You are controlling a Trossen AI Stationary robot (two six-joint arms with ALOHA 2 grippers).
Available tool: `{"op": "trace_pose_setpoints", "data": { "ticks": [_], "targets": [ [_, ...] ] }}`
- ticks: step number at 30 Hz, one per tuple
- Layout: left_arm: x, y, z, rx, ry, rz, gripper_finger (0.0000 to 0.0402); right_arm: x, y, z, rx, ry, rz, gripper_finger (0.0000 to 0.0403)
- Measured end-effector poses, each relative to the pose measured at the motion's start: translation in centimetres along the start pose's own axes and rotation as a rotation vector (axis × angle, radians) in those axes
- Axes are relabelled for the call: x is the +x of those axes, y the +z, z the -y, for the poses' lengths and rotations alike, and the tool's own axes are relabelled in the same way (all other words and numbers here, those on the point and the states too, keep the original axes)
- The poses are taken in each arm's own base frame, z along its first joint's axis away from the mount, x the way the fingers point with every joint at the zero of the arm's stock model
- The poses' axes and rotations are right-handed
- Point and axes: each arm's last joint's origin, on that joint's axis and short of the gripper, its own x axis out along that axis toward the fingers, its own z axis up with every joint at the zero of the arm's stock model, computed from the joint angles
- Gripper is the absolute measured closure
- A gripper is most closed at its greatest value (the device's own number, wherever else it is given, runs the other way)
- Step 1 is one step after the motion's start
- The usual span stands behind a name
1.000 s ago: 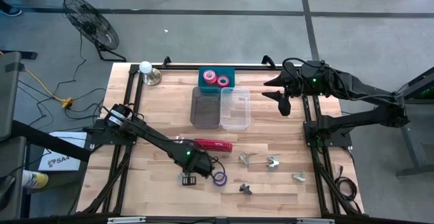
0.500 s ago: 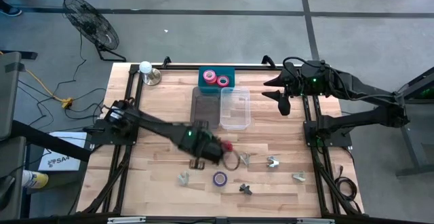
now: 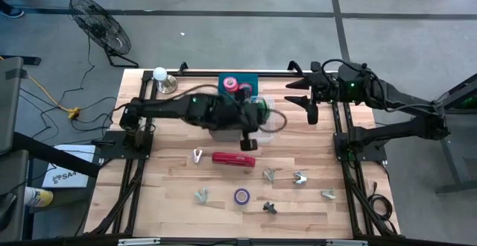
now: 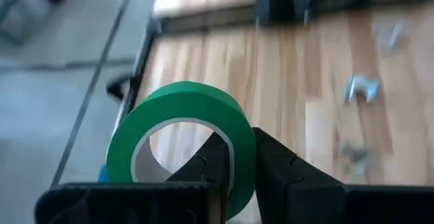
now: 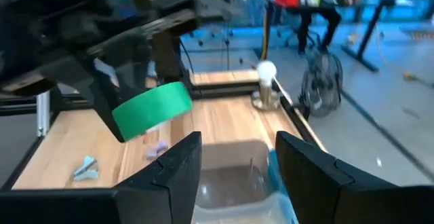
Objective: Pick and place Stapler, Stapler remover, tape
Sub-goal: Put the green tape into the blue bin
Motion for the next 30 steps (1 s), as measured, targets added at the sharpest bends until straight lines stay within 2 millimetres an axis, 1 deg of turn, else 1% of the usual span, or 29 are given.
{"op": "trace_pose_setpoints", "data": {
  "ticks": [6,10,17,21,30],
  "targets": [
    [-0.7,2.4,-2.0,-0.043,-0.033,0.214,0.0366,0.0,0.5,-0.1,-0.076,0.041,0.059,0.0221],
    [-0.7,3.2,-2.7,-0.056,-0.058,0.299,0.0366,0.0,0.7,-0.1,-0.130,0.047,0.076,0.0221],
    [-0.6,4.0,-3.7,-0.079,-0.115,0.391,0.0366,-0.1,1.3,-0.4,-0.180,0.118,0.152,0.0221],
    [-0.6,4.2,-4.1,-0.102,-0.178,0.428,0.0366,-0.3,1.7,-0.4,-0.214,0.116,0.190,0.0221],
    [-0.8,4.9,-4.6,-0.120,-0.316,0.531,0.0366,-1.4,2.8,-0.6,-0.251,0.150,0.321,0.0221]
  ]
}}
